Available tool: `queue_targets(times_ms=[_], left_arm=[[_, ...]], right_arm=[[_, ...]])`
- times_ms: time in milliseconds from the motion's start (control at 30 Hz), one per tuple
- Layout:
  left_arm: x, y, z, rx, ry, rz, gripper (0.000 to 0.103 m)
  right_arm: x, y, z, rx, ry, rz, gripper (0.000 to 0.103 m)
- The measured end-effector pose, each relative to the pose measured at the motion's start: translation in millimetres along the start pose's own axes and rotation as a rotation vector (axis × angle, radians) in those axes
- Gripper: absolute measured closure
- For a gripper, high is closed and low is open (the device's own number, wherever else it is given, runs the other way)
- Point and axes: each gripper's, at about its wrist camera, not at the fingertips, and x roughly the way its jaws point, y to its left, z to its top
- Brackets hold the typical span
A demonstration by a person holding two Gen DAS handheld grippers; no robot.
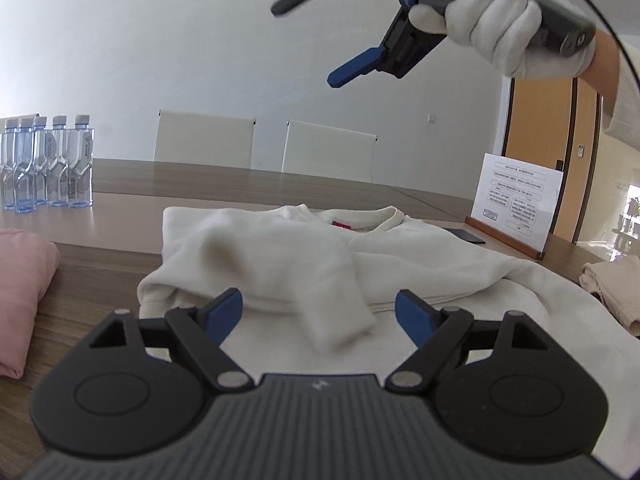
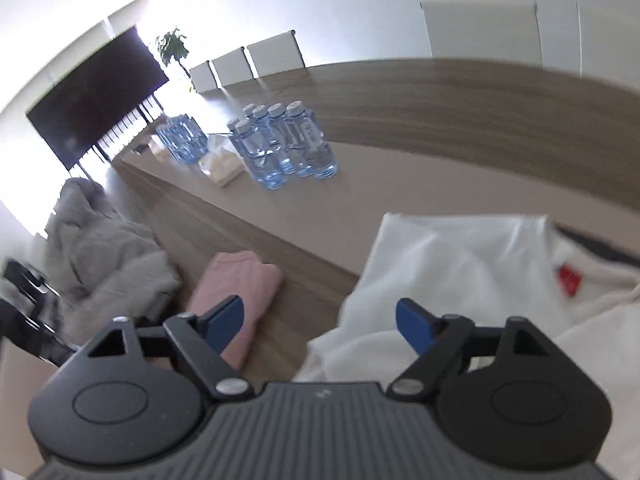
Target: Fold clothes
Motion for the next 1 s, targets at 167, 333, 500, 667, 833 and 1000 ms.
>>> queue_targets(times_ms=[167, 333, 500, 667, 833, 1000], left_arm=[[7.1, 6.3, -2.1, -0.015, 0.049, 0.042, 0.020], [9.2, 8.4, -1.5, 0.022, 0.094, 0.057, 0.020], [8.1, -27.6, -7.9, 0.378, 0.105, 0.095, 0.020], [46.4, -40.7, -1.9, 0.392, 0.237, 0.070, 0.020], [83.7, -38.0, 2.1, 0.391, 0.332, 0.127, 0.050], [54.7, -7.5, 27.4, 0.193, 0.269, 0.159, 0.098]], right_arm=[[15.4, 16.2, -15.6, -0.284, -0.057, -0.257, 0.013], [32.5, -20.4, -74.2, -0.593, -0.028, -0.435, 0.020], [28.6, -85.9, -130.8, -0.552, -0.013, -0.456, 0.024], [11.0, -137.9, -184.1, -0.449, -0.084, -0.425, 0.024], [-13.2, -181.0, -226.1, -0.329, -0.178, -0.396, 0.025], [-47.0, -207.3, -209.8, -0.282, -0.276, -0.343, 0.026]])
